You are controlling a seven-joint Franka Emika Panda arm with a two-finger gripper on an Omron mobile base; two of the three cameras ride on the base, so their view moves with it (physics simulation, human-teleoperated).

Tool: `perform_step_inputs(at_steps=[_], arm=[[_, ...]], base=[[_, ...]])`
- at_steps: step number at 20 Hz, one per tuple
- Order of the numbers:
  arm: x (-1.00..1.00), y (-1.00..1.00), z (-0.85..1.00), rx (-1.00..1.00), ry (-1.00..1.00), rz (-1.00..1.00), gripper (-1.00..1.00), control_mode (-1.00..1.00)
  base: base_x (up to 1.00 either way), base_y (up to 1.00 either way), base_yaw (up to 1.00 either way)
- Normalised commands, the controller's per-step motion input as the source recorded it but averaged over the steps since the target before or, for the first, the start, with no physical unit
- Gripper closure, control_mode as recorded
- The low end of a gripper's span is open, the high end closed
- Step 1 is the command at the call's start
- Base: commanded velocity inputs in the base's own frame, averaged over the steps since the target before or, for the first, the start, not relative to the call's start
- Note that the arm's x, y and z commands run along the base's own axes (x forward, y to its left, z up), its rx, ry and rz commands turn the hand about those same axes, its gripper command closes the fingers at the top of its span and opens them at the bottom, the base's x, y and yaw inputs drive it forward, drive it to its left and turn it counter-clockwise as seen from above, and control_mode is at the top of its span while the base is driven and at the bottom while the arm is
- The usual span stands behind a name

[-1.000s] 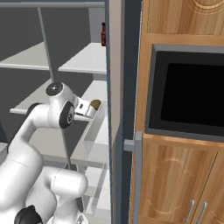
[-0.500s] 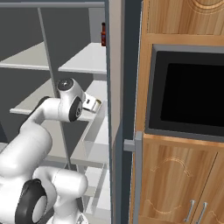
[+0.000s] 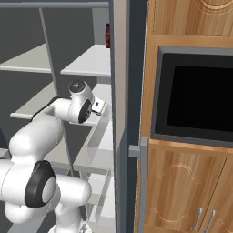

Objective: Take the peach and potato from the fridge shelf and place them in the freezer drawer to begin freezing them.

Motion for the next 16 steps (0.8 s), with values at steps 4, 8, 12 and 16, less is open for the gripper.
perform_step_inputs(at_steps=[4, 8, 12, 16], arm=[[0.04, 0.02, -0.15, 0.0, -0.05, 0.0, -1.0, -1.0], [0.26, 0.01, -0.07, 0.01, 0.0, 0.0, -1.0, -1.0], [0.41, 0.0, -0.02, 0.03, 0.0, 0.0, -1.0, -1.0], [0.49, 0.03, -0.02, 0.04, 0.01, 0.0, -1.0, -1.0]], base=[[0.0, 0.0, 0.0], [0.0, 0.0, 0.0], [0.0, 0.0, 0.0], [0.0, 0.0, 0.0]])
